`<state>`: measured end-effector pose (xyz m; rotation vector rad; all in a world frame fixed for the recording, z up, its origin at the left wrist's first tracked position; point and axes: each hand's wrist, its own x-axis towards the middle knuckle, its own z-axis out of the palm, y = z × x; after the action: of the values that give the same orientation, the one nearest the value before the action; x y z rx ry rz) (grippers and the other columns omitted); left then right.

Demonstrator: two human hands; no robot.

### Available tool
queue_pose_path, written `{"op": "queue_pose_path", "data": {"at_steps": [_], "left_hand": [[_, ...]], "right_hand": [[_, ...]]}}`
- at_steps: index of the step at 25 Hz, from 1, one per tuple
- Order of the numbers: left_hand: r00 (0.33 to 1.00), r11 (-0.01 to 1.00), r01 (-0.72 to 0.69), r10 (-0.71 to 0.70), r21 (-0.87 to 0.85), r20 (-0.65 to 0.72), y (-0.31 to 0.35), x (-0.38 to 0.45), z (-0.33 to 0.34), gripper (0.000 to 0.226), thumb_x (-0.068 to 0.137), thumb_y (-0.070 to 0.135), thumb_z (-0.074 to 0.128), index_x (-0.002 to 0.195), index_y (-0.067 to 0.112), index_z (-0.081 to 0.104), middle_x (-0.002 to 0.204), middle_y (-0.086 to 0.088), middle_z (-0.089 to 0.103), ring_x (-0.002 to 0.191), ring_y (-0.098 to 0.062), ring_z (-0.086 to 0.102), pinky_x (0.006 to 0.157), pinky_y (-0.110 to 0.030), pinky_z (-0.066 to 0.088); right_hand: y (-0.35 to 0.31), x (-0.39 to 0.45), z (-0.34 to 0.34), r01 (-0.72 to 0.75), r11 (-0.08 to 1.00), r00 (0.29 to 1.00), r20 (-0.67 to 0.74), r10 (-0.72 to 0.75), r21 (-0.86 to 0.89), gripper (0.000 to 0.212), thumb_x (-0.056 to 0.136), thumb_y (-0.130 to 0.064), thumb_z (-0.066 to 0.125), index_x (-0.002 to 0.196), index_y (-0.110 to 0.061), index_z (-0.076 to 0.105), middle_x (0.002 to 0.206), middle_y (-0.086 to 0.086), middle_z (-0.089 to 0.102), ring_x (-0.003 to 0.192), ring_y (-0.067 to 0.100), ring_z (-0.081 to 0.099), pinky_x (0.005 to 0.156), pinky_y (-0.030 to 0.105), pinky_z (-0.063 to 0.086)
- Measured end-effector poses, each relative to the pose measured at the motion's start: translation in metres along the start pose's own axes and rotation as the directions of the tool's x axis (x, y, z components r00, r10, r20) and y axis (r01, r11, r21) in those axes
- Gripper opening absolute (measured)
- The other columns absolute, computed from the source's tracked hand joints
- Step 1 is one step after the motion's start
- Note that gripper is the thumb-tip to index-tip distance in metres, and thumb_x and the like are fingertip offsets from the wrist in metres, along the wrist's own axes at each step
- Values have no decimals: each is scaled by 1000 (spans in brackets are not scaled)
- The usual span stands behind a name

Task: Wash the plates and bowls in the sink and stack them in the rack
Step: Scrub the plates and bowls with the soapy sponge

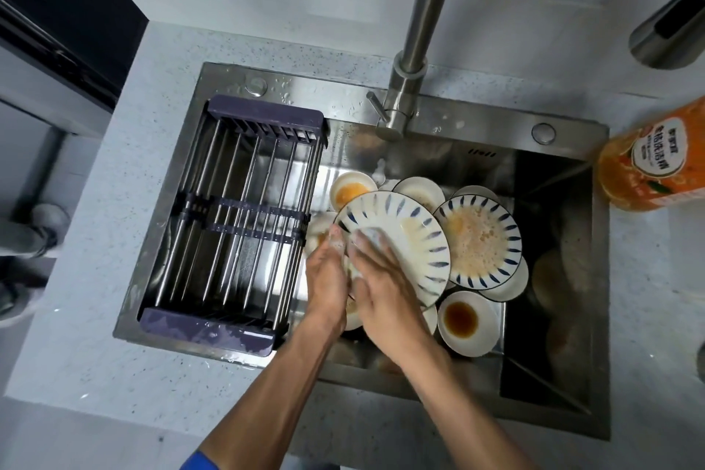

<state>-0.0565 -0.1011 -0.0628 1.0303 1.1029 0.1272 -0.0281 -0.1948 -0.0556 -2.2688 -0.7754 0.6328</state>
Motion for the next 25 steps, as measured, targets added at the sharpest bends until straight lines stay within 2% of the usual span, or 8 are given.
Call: {"op": "queue_pose_path", "data": {"at_steps": [6,8,10,13,16,19,22,25], "left_hand": [[999,1000,-11,11,5,-39,14,9,-12,41,100,43,49,133,21,60,127,1,67,117,-17,62,101,-40,50],[1000,995,-9,10,95,-5,14,11,-7,30,101,33,51,125,22,65,122,2,68,111,-15,64,88,-31,56],[999,990,44,-46,134,10,11,17,-13,20,100,20,55,114,21,69,116,-1,71,100,-17,69,73,-25,58],[984,980,144,-156,135,87,17,32,-34,14,95,12,63,105,18,70,119,-15,70,95,-22,71,86,-40,58],[993,987,117,-114,112,-28,18,12,-14,35,92,10,66,125,20,62,130,0,63,104,-12,66,92,-37,56],[984,989,146,-144,14,-108,1,-9,-7,49,94,8,63,137,25,51,131,2,61,115,-19,62,94,-42,56],[991,951,107,-125,290,43,13,12,-15,37,96,17,61,133,19,55,106,4,68,97,-17,67,64,-22,58],[999,949,-31,42,313,-29,26,17,-6,43,101,20,54,143,21,46,109,5,63,94,-10,62,73,-19,53]], "right_hand": [[41,32,-24,-217,896,951,-291,105,-386,68,92,5,46,154,-13,25,163,5,21,152,30,5,123,45,10],[44,13,-23,-360,909,889,-372,267,-209,57,99,-12,46,153,-11,29,160,8,28,150,29,17,123,38,9],[50,15,-34,-428,883,851,-242,466,193,43,97,-24,54,140,-18,49,142,7,54,134,27,47,115,40,35],[59,32,-73,-503,532,770,73,634,681,23,88,-13,67,104,-29,63,102,0,71,91,19,68,77,36,55],[56,22,-62,-524,400,707,122,696,752,38,84,-5,69,112,-30,62,96,-3,72,84,15,69,65,28,57],[59,9,-42,-605,244,616,251,747,758,30,81,-5,69,110,-14,71,98,11,76,89,32,72,75,43,59],[71,22,-59,-690,280,621,347,703,668,26,80,-12,73,106,-14,73,96,9,77,92,31,72,82,49,59],[58,24,-57,-527,384,697,127,706,758,22,83,-10,72,103,-18,72,96,0,76,88,20,72,77,35,59]]}}
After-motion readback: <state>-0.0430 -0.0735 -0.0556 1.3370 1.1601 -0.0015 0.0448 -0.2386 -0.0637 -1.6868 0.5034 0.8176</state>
